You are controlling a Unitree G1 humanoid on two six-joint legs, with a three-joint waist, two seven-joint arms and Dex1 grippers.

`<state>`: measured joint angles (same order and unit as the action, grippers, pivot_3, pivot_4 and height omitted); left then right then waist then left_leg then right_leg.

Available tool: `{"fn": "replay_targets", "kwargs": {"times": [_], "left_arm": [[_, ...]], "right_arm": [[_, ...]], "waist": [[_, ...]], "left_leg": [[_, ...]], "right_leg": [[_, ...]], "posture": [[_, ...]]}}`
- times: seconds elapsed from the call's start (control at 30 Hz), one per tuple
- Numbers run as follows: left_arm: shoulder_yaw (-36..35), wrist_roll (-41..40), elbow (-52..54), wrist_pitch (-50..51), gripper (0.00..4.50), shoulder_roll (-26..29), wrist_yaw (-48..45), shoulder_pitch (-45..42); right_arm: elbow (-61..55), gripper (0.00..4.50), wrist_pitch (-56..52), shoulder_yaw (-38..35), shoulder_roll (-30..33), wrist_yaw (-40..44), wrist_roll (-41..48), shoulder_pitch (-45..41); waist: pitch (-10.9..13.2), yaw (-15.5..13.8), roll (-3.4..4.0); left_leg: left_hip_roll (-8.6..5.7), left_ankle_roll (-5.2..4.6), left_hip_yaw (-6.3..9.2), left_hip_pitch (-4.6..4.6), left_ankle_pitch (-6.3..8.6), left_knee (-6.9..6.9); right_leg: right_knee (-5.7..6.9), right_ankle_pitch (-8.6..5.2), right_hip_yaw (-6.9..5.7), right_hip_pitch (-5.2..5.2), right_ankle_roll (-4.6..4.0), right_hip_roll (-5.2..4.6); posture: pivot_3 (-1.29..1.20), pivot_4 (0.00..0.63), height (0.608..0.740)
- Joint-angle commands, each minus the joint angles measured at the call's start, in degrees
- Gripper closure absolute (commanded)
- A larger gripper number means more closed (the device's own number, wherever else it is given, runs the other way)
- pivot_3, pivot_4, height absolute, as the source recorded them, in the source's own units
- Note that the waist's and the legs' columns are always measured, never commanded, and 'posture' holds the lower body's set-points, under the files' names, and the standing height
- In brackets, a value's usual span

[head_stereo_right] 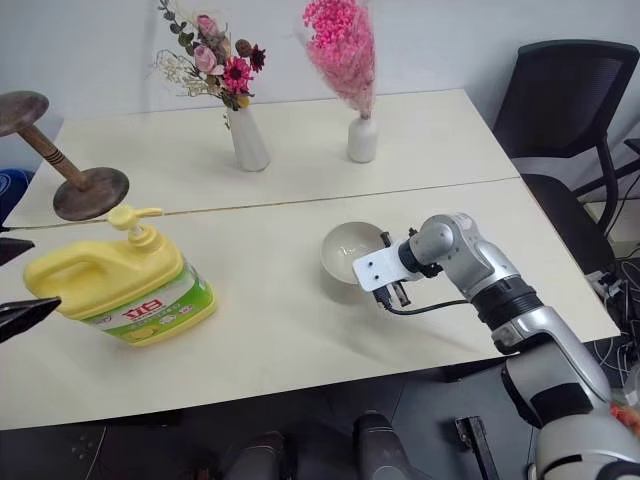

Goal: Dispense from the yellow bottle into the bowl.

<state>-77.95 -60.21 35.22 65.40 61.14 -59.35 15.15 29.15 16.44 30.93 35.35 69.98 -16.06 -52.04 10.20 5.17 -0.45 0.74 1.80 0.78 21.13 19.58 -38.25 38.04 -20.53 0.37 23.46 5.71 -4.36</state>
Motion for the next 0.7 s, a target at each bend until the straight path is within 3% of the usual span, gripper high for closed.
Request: {"fn": "replay_targets", "kwargs": {"times": [0.03,0.17,0.33,0.43,0.53,0.7], "left_arm": [[-2.1,-2.9,0.2,0.0,0.0,-0.4,1.1,0.1],[-2.2,-4.9,0.7,0.3,0.0,-0.7,1.8,1.2],[-4.4,-6.8,-1.1,1.5,0.0,-0.7,1.5,3.8],[-5.7,-6.3,-2.8,1.4,0.0,0.2,-0.7,6.0],[-6.3,-4.7,-5.5,0.4,0.0,1.6,-1.8,6.6],[-5.2,-3.5,-9.3,-1.0,0.0,4.2,-2.0,4.3]], "right_arm": [[1.5,3.73,1.3,-1.9,-0.7,-2.4,-0.1,0.7],[1.3,2.33,-1.4,-5.1,-1.0,-3.8,2.7,1.2],[-6.2,0.69,-22.3,-19.4,5.2,8.0,20.8,-1.6],[-7.1,0.69,-29.7,-23.2,14.4,19.5,27.7,-2.9],[-6.4,0.69,-33.3,-21.9,22.8,22.5,34.6,-3.0],[-2.8,0.69,-31.0,-20.5,25.6,22.5,35.1,-5.3]], "waist": [[0.0,-0.3,0.0],[0.0,-0.5,0.0],[0.1,-0.9,0.05],[0.1,-1.6,0.1],[0.1,-2.1,0.09],[0.1,-1.6,0.08]], "left_leg": [[-0.02,0.0,0.01,0.02,0.0,0.03],[-0.08,-0.06,0.05,0.1,0.04,0.03],[-0.11,-0.08,0.09,0.13,0.04,-0.03],[-0.09,-0.09,0.12,0.12,0.05,0.05],[-0.08,-0.15,0.14,0.06,0.09,0.11],[-0.05,-0.21,-0.11,-0.01,0.11,0.05]], "right_leg": [[-0.01,0.0,0.0,0.01,0.0,-0.03],[-0.12,0.0,-0.04,-0.01,-0.01,-0.12],[-0.13,0.01,-0.06,-0.03,-0.01,-0.14],[-0.2,0.01,-0.11,-0.04,-0.01,-0.14],[-0.26,-0.04,-0.14,-0.08,-0.09,-0.14],[-0.24,-0.01,-0.06,-0.09,-0.16,-0.14]], "posture": [[0.0,0.15,0.74],[0.0,0.15,0.74],[0.0,0.15,0.74],[0.0,0.15,0.74],[0.0,0.15,0.74],[0.0,0.15,0.74]]}}
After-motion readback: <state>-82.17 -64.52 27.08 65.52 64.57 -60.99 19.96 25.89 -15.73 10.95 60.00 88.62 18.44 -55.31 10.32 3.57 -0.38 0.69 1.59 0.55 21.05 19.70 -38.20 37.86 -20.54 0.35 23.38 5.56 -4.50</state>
